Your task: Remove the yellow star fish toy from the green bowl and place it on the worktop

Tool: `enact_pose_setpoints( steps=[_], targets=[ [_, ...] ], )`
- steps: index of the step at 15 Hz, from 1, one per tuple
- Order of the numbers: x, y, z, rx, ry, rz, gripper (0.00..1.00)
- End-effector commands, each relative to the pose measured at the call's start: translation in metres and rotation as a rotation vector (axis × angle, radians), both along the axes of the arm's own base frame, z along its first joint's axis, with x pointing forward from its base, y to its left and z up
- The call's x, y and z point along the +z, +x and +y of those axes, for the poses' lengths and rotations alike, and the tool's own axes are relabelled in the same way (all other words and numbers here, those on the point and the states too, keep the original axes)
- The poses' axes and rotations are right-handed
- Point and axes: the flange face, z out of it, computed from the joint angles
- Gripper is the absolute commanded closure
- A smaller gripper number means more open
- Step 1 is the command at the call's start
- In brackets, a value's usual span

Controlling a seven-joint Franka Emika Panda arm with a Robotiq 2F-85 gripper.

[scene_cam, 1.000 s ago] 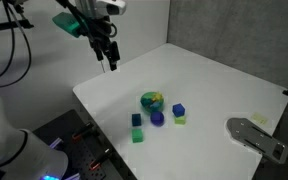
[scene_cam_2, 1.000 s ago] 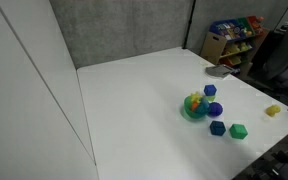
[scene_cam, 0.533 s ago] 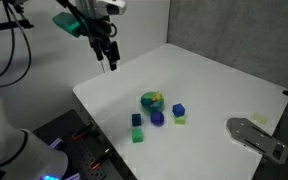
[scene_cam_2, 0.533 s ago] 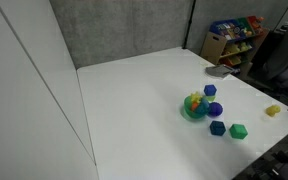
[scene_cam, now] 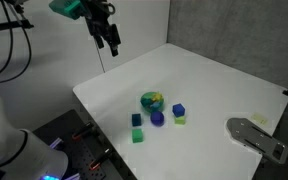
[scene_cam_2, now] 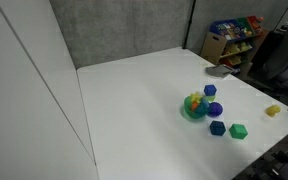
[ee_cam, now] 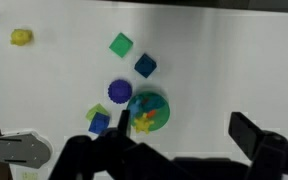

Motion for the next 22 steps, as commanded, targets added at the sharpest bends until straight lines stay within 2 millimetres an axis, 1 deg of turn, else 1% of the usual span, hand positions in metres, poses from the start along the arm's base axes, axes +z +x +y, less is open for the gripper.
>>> enact_pose_setpoints(
  steps=[1,3,5,6,9,12,16,19,20,22],
  targets=[
    [0.028,0.023,0.001,-0.016,0.007,-0.015,0.00],
    [0.036,0.040,-0.002,-0.014,0.016,-0.023,0.00],
    [0.035,0.056,-0.005,-0.017,0.023,-0.011,0.00],
    [0.031,0.064,-0.005,-0.018,0.022,0.001,0.00],
    [0.013,0.087,-0.009,-0.021,0.022,0.039,0.00],
    [-0.012,0.112,-0.014,-0.028,0.009,0.070,0.00],
    [-0.048,0.142,-0.027,-0.058,-0.013,0.092,0.00],
    [-0.064,0.154,-0.031,-0.063,-0.022,0.102,0.00],
    [-0.067,0.142,-0.028,-0.049,-0.001,0.110,0.00],
    [-0.074,0.145,-0.029,-0.049,-0.002,0.124,0.00]
  ],
)
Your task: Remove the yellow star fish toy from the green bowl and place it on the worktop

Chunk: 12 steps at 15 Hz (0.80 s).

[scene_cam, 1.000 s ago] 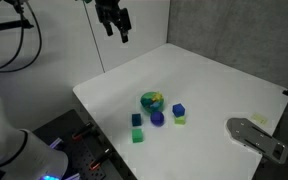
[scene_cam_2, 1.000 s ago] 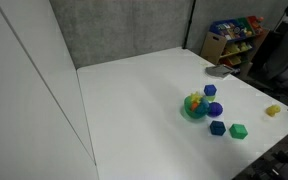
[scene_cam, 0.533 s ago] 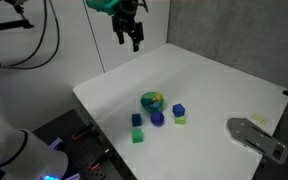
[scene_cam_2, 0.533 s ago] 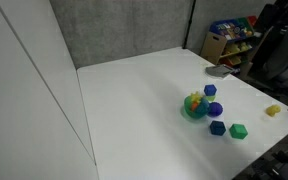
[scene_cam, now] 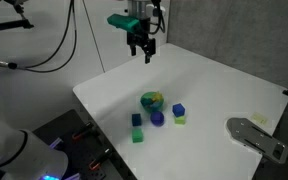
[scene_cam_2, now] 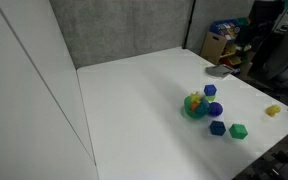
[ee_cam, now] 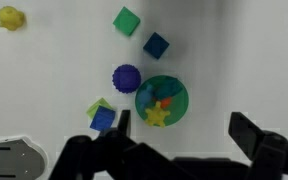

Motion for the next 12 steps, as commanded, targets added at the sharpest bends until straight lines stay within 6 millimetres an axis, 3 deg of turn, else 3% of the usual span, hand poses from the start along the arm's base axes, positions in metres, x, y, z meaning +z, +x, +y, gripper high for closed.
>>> enact_pose_setpoints(
  steps=[1,5,12],
  targets=[
    [0.000,0.000,0.000,0.000,0.000,0.000,0.00],
    [0.001,0.003,-0.001,0.005,-0.005,-0.008,0.00],
    [-0.044,0.035,-0.005,0.059,-0.036,-0.048,0.00]
  ],
)
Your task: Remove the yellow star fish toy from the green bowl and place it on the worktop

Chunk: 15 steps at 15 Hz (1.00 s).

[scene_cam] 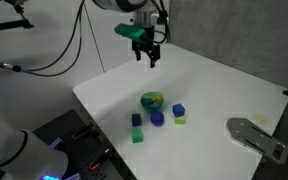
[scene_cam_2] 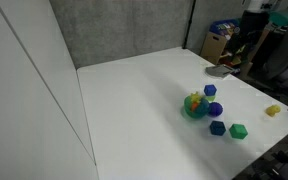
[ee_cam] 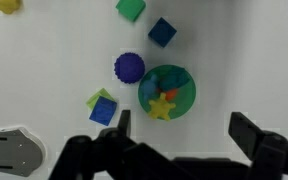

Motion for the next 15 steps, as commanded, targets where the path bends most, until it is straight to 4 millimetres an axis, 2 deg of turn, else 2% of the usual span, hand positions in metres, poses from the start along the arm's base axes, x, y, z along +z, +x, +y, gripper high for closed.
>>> enact_pose_setpoints(
  steps=[1,6,15],
  targets=[
    [-0.021,0.020,-0.003,0.046,-0.014,-0.017,0.00],
    [-0.061,0.043,-0.006,0.082,0.006,-0.011,0.00],
    [-0.126,0.105,-0.015,0.066,0.002,0.042,0.00]
  ],
)
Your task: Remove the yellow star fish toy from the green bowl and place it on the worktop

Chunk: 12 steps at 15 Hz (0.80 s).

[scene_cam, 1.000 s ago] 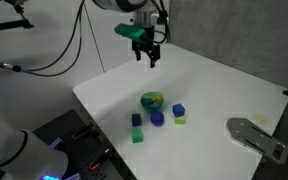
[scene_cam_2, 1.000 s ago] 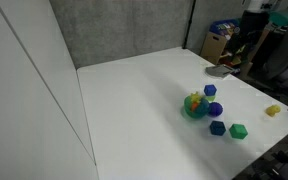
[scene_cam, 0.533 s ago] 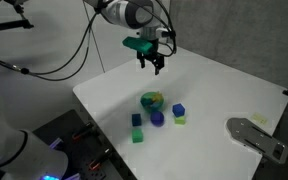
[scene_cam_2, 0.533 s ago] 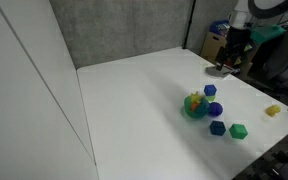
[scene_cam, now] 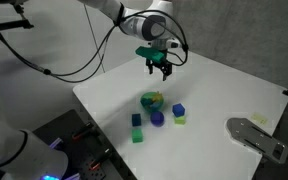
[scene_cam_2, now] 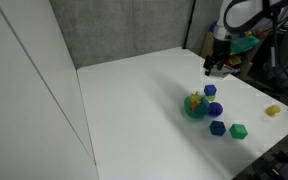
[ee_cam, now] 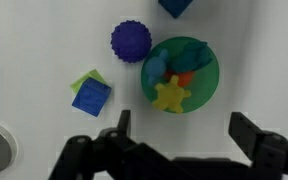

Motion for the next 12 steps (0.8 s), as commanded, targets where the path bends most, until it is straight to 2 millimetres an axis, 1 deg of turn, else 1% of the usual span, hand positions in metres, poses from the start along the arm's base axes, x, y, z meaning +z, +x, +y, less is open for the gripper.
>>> enact_pose_setpoints(
  steps=[1,3,6,8,12],
  targets=[
    [-0.026,0.032,-0.003,0.003,-0.006,0.024,0.00],
    [-0.045,0.039,0.000,0.008,-0.008,0.047,0.00],
    [-0.071,0.044,0.001,0.017,-0.012,0.082,0.00],
    [-0.083,0.046,0.001,0.022,-0.018,0.100,0.00],
    [-0.102,0.050,0.006,0.031,-0.025,0.142,0.00]
  ],
)
